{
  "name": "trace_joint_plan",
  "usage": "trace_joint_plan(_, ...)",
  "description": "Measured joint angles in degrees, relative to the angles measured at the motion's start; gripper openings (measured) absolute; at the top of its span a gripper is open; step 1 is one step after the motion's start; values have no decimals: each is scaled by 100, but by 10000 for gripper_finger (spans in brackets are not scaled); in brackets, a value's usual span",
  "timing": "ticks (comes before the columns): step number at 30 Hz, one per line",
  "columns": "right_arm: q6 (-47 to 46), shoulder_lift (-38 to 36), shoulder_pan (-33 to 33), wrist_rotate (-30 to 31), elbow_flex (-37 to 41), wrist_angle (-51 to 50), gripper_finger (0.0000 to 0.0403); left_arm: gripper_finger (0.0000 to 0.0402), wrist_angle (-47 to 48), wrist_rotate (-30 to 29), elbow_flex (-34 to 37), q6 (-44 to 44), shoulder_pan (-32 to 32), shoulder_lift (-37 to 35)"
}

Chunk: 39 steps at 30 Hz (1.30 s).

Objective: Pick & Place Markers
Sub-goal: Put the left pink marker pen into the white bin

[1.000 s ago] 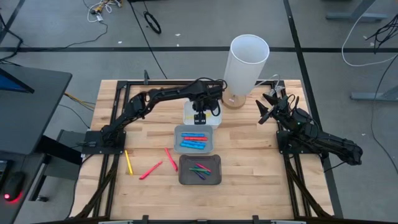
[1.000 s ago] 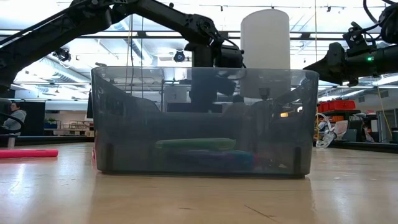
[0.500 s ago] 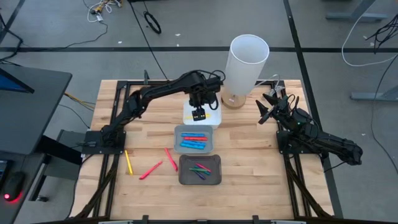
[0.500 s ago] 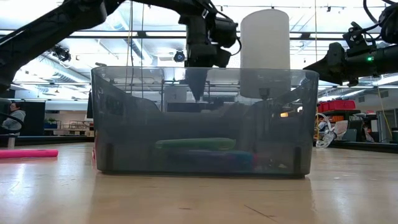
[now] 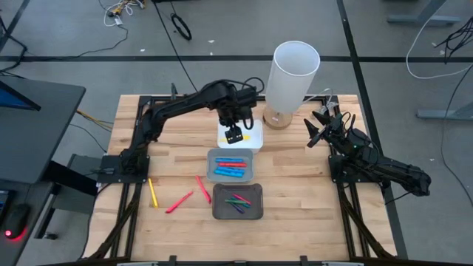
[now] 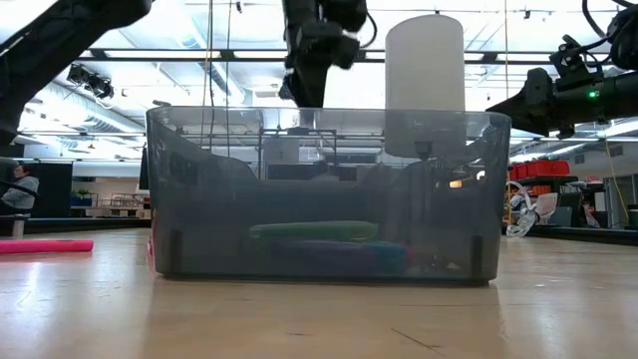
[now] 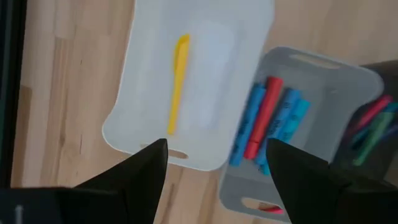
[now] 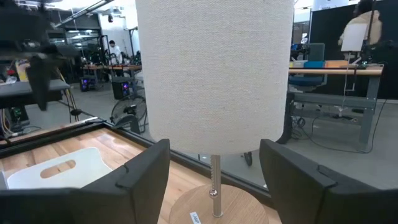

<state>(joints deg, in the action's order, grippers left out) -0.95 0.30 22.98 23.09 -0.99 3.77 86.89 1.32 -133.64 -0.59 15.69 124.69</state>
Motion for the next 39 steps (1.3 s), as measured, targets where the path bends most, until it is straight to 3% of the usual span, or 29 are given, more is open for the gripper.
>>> trace_joint_plan(13,1,0,0,0,0,0,251,275,297,6,4,1485,-509,-277)
trace_joint_plan(16,1,-2,0,1,0,0,251,275,211,-231,89,1522,-710,-428)
trace_joint_plan(19,2,-1,0,0,0,2,251,275,-55,-473,598,1666,-892,-683)
trace_joint_plan(29,0,-2,0,0,0,1,251,275,-977,-411,3348,2987,-1353,-2242)
trace_joint_plan(39,1,-2,0,1,1,1,251,275,-929,-413,4503,4167,-2175,-3072)
